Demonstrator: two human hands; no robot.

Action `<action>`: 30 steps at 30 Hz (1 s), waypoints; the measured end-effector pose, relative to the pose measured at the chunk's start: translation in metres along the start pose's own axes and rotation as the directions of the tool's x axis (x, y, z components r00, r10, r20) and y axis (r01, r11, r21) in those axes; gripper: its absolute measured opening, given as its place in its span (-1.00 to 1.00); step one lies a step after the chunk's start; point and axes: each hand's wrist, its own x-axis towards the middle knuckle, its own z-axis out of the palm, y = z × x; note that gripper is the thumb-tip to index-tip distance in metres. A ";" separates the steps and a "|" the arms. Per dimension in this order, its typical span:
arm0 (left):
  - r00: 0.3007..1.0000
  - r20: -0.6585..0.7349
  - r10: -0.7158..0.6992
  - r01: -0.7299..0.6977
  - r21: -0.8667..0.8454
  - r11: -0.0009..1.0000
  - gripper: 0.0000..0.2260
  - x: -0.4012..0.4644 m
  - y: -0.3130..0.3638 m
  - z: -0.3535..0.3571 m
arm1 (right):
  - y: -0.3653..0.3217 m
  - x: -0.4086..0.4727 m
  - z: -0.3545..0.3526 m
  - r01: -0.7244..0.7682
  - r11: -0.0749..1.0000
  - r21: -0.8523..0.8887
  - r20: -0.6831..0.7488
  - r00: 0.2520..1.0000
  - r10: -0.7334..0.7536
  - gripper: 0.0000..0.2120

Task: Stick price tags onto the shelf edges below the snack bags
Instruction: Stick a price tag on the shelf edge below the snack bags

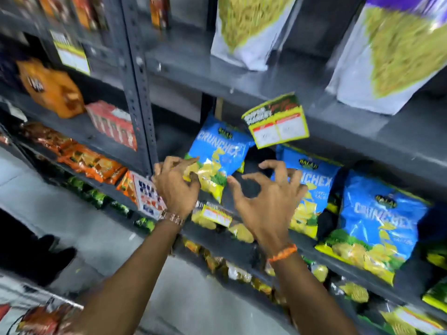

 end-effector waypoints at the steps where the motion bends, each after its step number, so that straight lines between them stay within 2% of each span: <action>1: 0.997 -0.036 -0.062 0.057 -0.112 0.992 -0.63 0.007 0.015 -0.005 | -0.006 0.012 -0.020 0.030 0.998 0.049 -0.102 0.995 -0.024 -0.66; 2: 0.990 -0.018 -0.139 0.130 -0.254 0.959 -0.65 0.015 0.031 -0.007 | -0.012 0.027 -0.039 0.067 0.995 0.069 -0.194 0.980 -0.053 -0.68; 3: 0.976 0.052 -0.211 0.213 -0.423 0.881 -0.65 0.023 0.046 -0.009 | -0.016 0.040 -0.057 0.092 0.993 0.072 -0.268 0.961 -0.070 -0.69; 5: 0.924 0.245 -0.294 0.379 -0.693 0.613 -0.64 0.039 0.078 -0.017 | -0.024 0.067 -0.088 0.108 0.992 0.066 -0.343 0.936 -0.079 -0.71; 6: 0.897 0.337 -0.285 0.439 -0.745 0.503 -0.65 0.046 0.091 -0.020 | -0.026 0.079 -0.099 0.093 0.994 0.061 -0.337 0.939 -0.068 -0.72; 7: 0.875 0.410 -0.256 0.484 -0.751 0.449 -0.66 0.052 0.102 -0.023 | -0.027 0.091 -0.107 0.069 0.997 0.044 -0.301 0.952 -0.052 -0.71; 9: 0.840 0.512 -0.178 0.532 -0.715 0.454 -0.60 0.057 0.118 -0.027 | -0.024 0.111 -0.117 0.026 0.999 -0.037 -0.152 0.988 -0.031 -0.60; 12: 0.850 0.499 -0.167 0.521 -0.751 0.407 -0.69 0.056 0.133 -0.026 | -0.019 0.136 -0.118 0.072 0.985 -0.158 0.083 0.995 -0.059 -0.49; 14: 0.873 0.456 -0.171 0.482 -0.758 0.439 -0.80 0.053 0.141 -0.026 | -0.018 0.144 -0.111 0.101 0.978 -0.182 0.195 0.979 -0.065 -0.54; 16: 0.869 0.452 -0.203 0.491 -0.732 0.472 -0.87 0.051 0.146 -0.025 | -0.019 0.149 -0.102 0.117 0.975 -0.186 0.246 0.967 -0.069 -0.66; 19: 0.876 0.419 -0.240 0.481 -0.709 0.516 -0.86 0.047 0.150 -0.029 | -0.021 0.150 -0.101 0.133 0.976 -0.170 0.208 0.973 -0.097 -0.79; 25: 0.893 0.373 -0.253 0.448 -0.670 0.592 -0.91 0.051 0.155 -0.031 | -0.029 0.153 -0.086 0.159 0.965 -0.211 0.194 0.974 -0.118 -0.87; 30: 0.923 0.260 -0.283 0.382 -0.544 0.747 -0.91 0.049 0.157 -0.035 | -0.024 0.151 -0.081 0.184 0.962 -0.200 0.213 0.967 -0.140 -0.92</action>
